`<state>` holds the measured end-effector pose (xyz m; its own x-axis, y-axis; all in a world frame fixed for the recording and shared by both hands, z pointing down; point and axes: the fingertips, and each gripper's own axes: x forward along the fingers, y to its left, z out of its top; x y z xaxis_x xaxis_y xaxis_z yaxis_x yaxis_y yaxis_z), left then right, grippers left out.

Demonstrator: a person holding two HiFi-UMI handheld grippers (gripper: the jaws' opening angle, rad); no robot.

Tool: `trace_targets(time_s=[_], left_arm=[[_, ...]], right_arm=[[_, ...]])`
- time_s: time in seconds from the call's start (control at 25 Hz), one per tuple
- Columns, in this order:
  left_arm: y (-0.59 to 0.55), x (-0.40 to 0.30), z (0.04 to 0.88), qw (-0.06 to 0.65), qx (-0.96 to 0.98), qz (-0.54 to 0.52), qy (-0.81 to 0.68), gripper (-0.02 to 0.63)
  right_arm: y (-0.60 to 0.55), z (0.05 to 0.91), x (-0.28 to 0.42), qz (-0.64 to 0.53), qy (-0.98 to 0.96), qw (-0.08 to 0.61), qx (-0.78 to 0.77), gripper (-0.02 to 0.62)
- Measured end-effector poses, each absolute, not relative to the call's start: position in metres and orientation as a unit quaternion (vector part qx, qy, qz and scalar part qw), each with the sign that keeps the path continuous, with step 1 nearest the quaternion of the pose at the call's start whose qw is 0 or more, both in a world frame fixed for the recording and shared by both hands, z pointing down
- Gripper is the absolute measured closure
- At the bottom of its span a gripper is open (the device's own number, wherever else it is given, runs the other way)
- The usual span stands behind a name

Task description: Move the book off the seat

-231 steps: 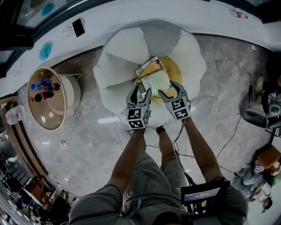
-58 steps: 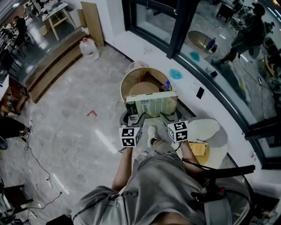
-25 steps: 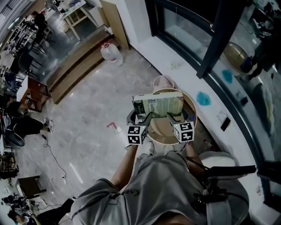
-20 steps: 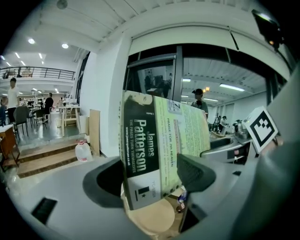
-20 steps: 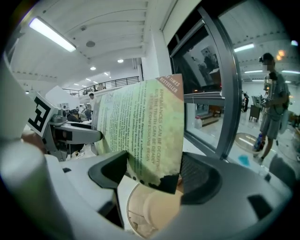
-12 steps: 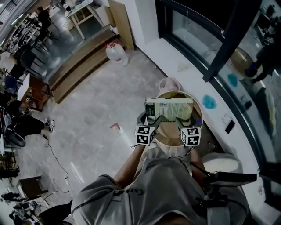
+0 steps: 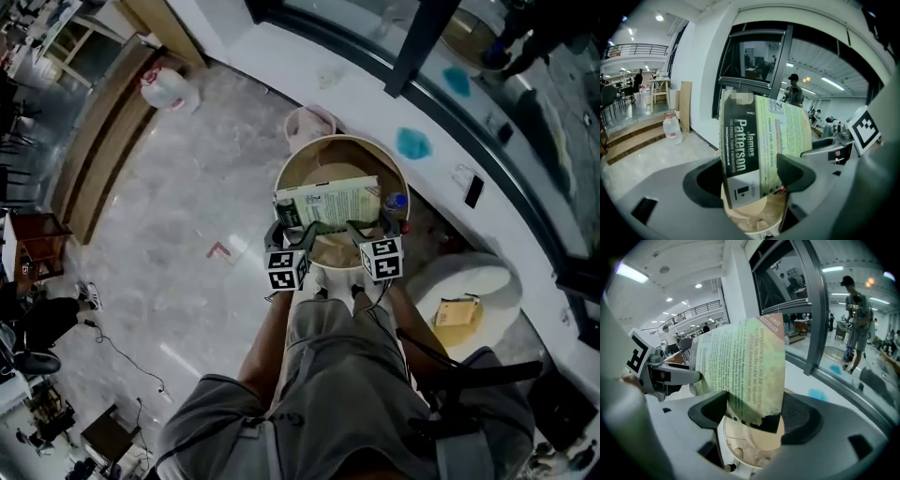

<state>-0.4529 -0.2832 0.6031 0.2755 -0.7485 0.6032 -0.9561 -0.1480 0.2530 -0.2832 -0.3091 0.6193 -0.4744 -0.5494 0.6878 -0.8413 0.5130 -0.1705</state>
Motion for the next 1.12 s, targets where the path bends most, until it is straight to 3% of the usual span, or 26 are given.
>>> trace_targets(time_s=[0.68, 0.96, 1.12], left_arm=[[-0.253, -0.425, 0.907, 0.475, 0.678, 0.282, -0.485, 0.249], [-0.229, -0.415, 0.977, 0.527, 0.641, 0.306, -0.467, 0.247], [-0.227, -0.421, 0.99, 0.518, 0.627, 0.316, -0.489, 0.245]], right_arm=[[-0.258, 0.918, -0.253, 0.423, -0.716, 0.392, 0.393, 0.245], [-0.236, 0.984, -0.245, 0.455, -0.692, 0.421, 0.37, 0.245], [-0.235, 0.993, -0.247, 0.459, -0.689, 0.418, 0.375, 0.245]])
